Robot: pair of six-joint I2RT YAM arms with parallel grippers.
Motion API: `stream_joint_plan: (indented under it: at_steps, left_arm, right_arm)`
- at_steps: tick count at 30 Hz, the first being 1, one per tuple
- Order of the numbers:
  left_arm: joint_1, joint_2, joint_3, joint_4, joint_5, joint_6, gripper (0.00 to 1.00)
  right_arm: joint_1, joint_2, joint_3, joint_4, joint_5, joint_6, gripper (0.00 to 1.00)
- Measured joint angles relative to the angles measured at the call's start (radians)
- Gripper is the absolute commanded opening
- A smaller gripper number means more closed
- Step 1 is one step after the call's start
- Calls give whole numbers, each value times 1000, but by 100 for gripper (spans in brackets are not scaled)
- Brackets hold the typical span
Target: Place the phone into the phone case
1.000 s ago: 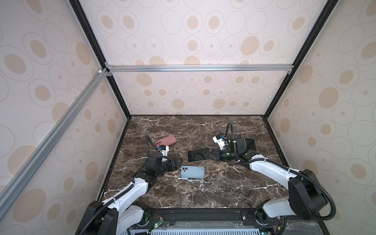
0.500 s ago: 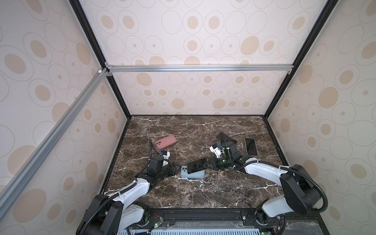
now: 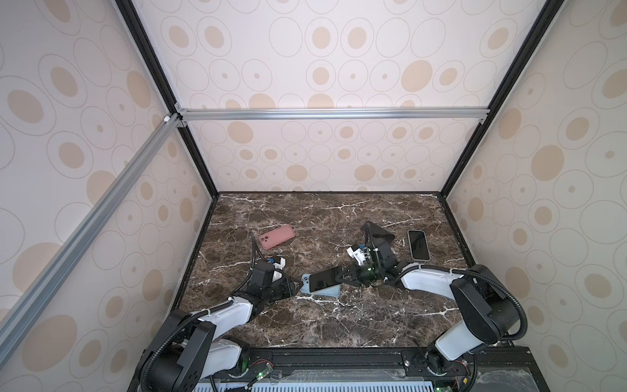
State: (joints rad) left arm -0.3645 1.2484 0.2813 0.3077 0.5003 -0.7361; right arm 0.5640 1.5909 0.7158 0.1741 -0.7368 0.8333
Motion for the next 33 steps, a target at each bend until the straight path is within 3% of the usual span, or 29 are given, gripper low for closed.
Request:
stream_joint_plan:
  at_steps: [9, 25, 33]
  left_arm:
    - [0, 110, -4, 106, 39, -8, 35]
    - [-1, 178, -47, 295, 105, -51, 32]
    - [-1, 200, -64, 343, 103, -74, 30]
  right_arm:
    - [0, 49, 2, 61, -31, 15, 0]
    - [-1, 158, 41, 156, -97, 34, 0]
    - [-3, 167, 69, 114, -98, 12, 10]
